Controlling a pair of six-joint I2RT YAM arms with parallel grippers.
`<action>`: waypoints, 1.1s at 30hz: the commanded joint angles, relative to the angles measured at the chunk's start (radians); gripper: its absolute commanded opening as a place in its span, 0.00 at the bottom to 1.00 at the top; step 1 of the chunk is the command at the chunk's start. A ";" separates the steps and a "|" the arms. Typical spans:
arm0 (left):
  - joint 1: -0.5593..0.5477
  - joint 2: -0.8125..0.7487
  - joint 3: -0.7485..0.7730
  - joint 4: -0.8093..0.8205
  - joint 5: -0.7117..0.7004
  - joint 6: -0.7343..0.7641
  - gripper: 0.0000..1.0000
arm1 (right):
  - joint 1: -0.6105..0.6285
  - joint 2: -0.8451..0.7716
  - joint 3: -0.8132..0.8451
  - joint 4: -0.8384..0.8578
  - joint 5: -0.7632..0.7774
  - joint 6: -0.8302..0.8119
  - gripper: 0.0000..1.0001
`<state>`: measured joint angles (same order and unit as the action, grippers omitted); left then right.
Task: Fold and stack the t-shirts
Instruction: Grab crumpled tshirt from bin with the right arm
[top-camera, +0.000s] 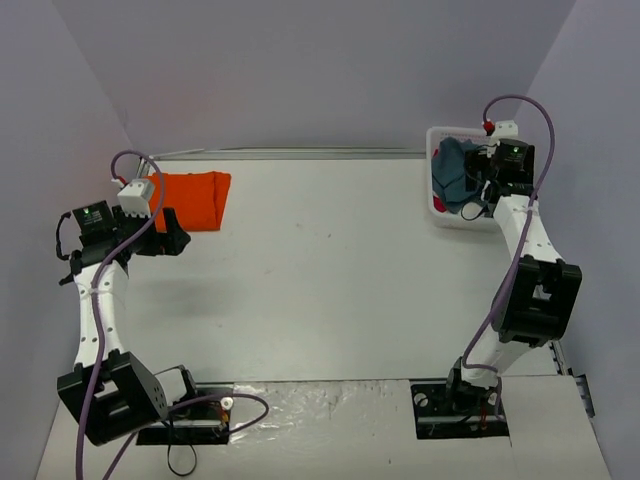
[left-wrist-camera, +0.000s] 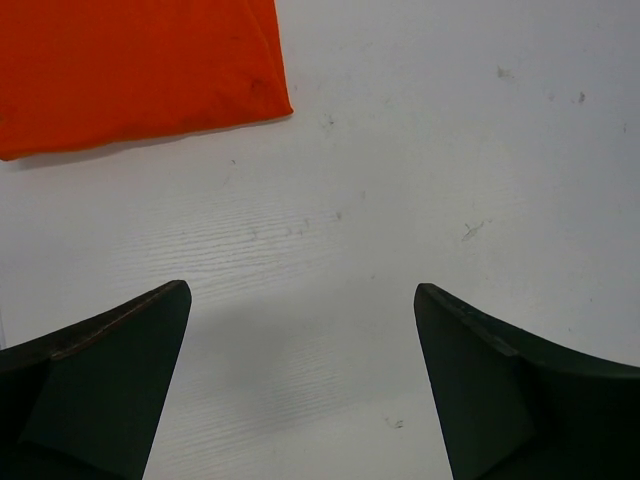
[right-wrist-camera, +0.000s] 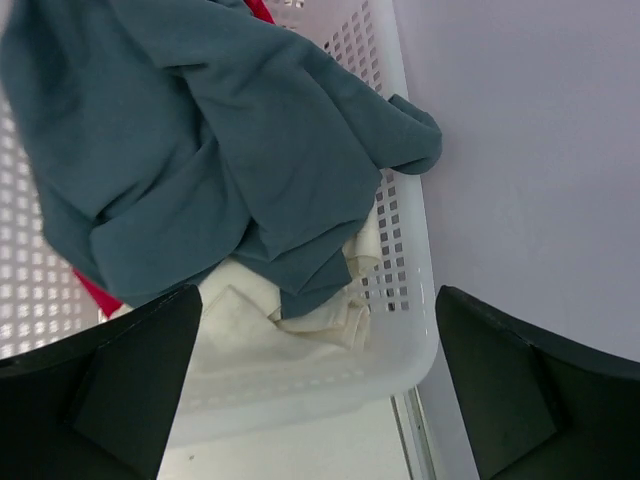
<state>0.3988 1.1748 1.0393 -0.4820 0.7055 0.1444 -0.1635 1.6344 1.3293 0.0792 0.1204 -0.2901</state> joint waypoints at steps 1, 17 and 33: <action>-0.035 -0.035 -0.016 0.048 -0.004 0.004 0.94 | -0.025 0.086 0.121 -0.029 -0.036 0.031 1.00; -0.049 0.005 -0.038 0.028 -0.009 0.041 0.94 | -0.025 0.490 0.516 -0.151 -0.087 0.086 0.99; -0.054 0.008 -0.041 0.019 -0.003 0.047 0.94 | -0.001 0.388 0.435 -0.185 -0.110 0.078 0.00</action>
<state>0.3527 1.1976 0.9890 -0.4671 0.6872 0.1761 -0.1841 2.1590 1.8103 -0.0723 0.0338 -0.2096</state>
